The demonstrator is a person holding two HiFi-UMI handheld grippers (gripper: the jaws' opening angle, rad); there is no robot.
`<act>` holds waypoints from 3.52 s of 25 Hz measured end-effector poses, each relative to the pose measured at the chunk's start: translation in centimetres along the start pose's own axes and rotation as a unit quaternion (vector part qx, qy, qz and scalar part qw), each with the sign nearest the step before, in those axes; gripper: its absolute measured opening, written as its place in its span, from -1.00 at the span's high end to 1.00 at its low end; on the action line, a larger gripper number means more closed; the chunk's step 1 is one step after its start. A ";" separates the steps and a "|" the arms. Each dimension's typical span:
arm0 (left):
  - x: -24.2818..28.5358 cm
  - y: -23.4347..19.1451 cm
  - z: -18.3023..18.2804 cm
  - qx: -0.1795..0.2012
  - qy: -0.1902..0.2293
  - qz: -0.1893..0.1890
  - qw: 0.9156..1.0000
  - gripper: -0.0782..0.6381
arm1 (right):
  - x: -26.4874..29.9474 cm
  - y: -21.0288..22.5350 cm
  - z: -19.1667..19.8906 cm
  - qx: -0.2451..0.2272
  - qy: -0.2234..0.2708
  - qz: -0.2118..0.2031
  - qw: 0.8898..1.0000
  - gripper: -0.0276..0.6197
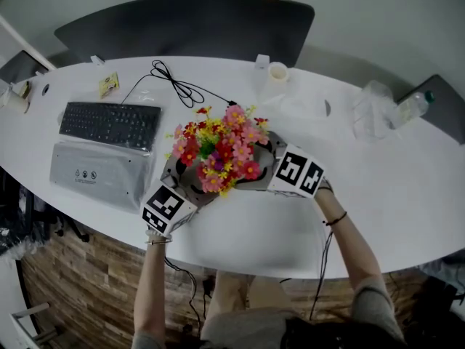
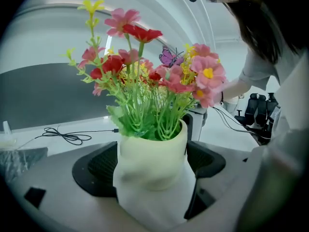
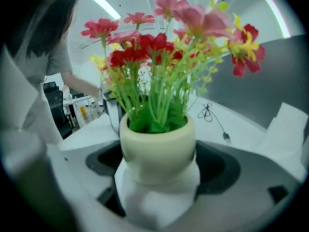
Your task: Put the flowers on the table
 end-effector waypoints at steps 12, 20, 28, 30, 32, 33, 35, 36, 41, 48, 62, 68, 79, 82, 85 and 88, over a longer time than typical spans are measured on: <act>-1.3 -0.2 -0.3 -0.067 0.040 -0.028 0.997 -0.47 | -0.3 0.2 0.3 0.011 0.007 0.024 1.000 -0.50; -1.8 0.3 0.1 -0.079 0.036 -0.035 0.996 -0.47 | -0.5 0.5 0.8 0.021 0.005 0.043 0.999 -0.50; -2.7 1.1 0.8 -0.104 0.035 -0.055 0.992 -0.47 | -2.3 0.8 0.9 0.085 0.035 0.086 0.992 -0.50; -3.0 1.4 0.9 -0.111 0.036 -0.060 0.991 -0.46 | -2.8 0.4 1.1 0.088 0.040 0.095 0.991 -0.50; -3.2 1.8 0.9 -0.117 0.038 -0.064 0.990 -0.46 | -3.2 -0.2 0.9 0.097 0.052 0.098 0.989 -0.49; -3.3 2.1 1.0 -0.120 0.039 -0.067 0.990 -0.46 | -3.3 -0.5 0.7 0.102 0.059 0.098 0.988 -0.49; -3.5 2.5 1.0 -0.127 0.041 -0.075 0.988 -0.46 | -3.6 -1.0 0.5 0.106 0.065 0.099 0.987 -0.49; -3.6 2.7 1.0 -0.131 0.044 -0.080 0.987 -0.46 | -3.7 -1.2 0.4 0.108 0.066 0.100 0.987 -0.49; -4.1 4.0 0.0 -0.144 0.059 -0.092 0.984 -0.44 | -4.4 -2.5 -0.1 0.126 0.081 0.103 0.983 -0.48; -4.8 6.4 -1.9 -0.135 0.073 -0.087 0.984 -0.29 | -5.9 -4.7 -1.9 0.129 0.110 0.111 0.979 -0.18; -6.4 10.3 -5.8 -0.120 0.094 -0.075 0.986 0.10 | -8.8 -8.3 -4.8 0.156 0.177 0.124 0.964 0.61; -7.2 11.3 -6.8 -0.116 0.108 -0.078 0.984 0.33 | -9.7 -9.8 -6.3 0.148 0.199 0.121 0.961 0.73; -8.4 13.1 -8.3 -0.092 0.115 -0.082 0.986 0.60 | -10.8 -12.5 -7.5 0.140 0.225 0.110 0.958 0.80; -8.7 13.9 -8.4 -0.090 0.118 -0.078 0.986 0.64 | -11.0 -13.4 -7.7 0.139 0.232 0.108 0.957 0.81; -8.9 14.3 -8.5 -0.086 0.121 -0.076 0.986 0.68 | -11.1 -14.0 -7.7 0.135 0.235 0.107 0.957 0.82; -9.0 14.7 -8.7 -0.084 0.123 -0.071 0.986 0.70 | -11.2 -14.5 -7.6 0.135 0.236 0.108 0.956 0.82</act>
Point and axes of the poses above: the fingertips, and each gripper's own axes: x forward along the fingers, y to its right, z out of its underside, the point moved 1 cm from there along -x, backward along the fingers
